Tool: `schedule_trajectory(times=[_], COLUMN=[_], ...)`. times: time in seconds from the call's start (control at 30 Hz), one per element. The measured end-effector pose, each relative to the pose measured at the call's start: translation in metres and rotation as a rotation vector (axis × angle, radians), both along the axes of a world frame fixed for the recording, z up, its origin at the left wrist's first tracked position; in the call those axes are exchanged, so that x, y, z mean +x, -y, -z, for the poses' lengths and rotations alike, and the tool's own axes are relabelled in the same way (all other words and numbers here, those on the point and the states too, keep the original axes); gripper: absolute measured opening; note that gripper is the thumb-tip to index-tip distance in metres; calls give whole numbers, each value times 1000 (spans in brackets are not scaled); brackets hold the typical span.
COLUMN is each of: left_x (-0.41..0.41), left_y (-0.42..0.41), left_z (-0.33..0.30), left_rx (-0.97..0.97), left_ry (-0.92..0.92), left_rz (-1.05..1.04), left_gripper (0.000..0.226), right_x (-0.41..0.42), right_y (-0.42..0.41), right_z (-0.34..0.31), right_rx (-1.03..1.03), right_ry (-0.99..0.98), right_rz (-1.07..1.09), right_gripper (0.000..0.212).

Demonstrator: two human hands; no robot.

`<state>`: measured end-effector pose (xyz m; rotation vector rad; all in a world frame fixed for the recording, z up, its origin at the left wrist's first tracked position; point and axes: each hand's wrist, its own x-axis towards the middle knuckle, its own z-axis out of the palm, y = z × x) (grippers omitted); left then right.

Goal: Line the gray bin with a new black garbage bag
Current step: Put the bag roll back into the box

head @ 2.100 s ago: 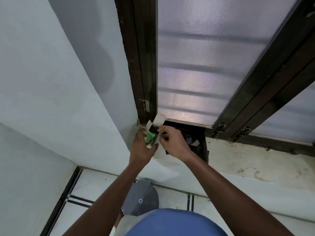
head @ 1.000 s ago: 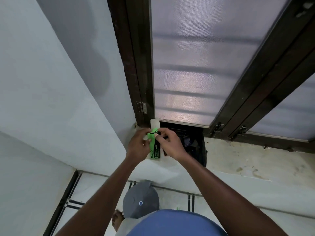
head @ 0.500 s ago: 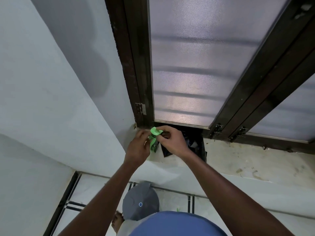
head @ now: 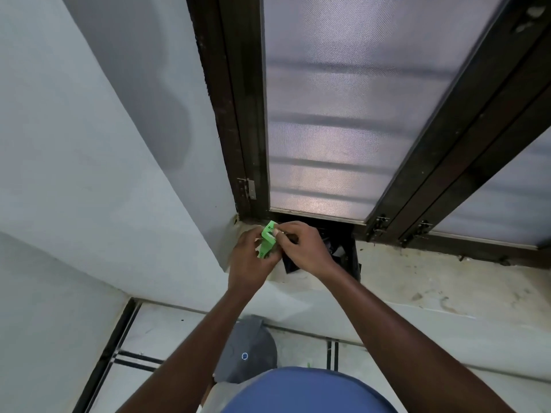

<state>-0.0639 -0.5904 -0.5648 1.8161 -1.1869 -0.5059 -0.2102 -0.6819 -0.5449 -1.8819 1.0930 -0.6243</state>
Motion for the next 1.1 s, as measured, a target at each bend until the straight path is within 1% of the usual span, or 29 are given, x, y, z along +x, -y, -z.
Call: schedule_trajectory(times=[0.03,0.13,0.23,0.33,0.5,0.67,0.73,0.83,0.93,1.0,1.1], left_x=[-2,-5,-7,-8,-9,-8,-7,-3,0,4,10], left_y=[-1,-1,-1,-1,-2,-3,-2,-2,-3,-2,-1], left_z=[1,0,-2,-1,0,-1,-2,2,6,6,4], left_rx=[0,-19,-23,-22,-36,-19,-47,-62,-53,-47,-14], left_ry=[-12,-47,-87,-90,-117,-113,-82,26,81,106,181], left_rz=[-11,-34,-34,-33,-36,-32,-2,29,3,-15,-3], left_gripper=[50,47,53,54,50,54,49,43,37,29,21], right_x=[-1,-4,-6,-6,-7,-9,-10,-10,-10,-9,-8], right_y=[0,-1,1,2,3,3,4,5,4,3,0], right_z=[1,3,3,2,8,8,9,11,14,15,16], right_rx=[-17,-39,-76,-117,-79,-86,-83,-89,-77,-67,-98], right_ry=[-15,-37,-74,-86,-26,-11,0,9,6,10,-27], right_rz=[-11,-19,-12,3,20,-4,1,-8,-17,-32,-68], right_gripper=[40,49,52,47,40,28,26,25,29,33,37])
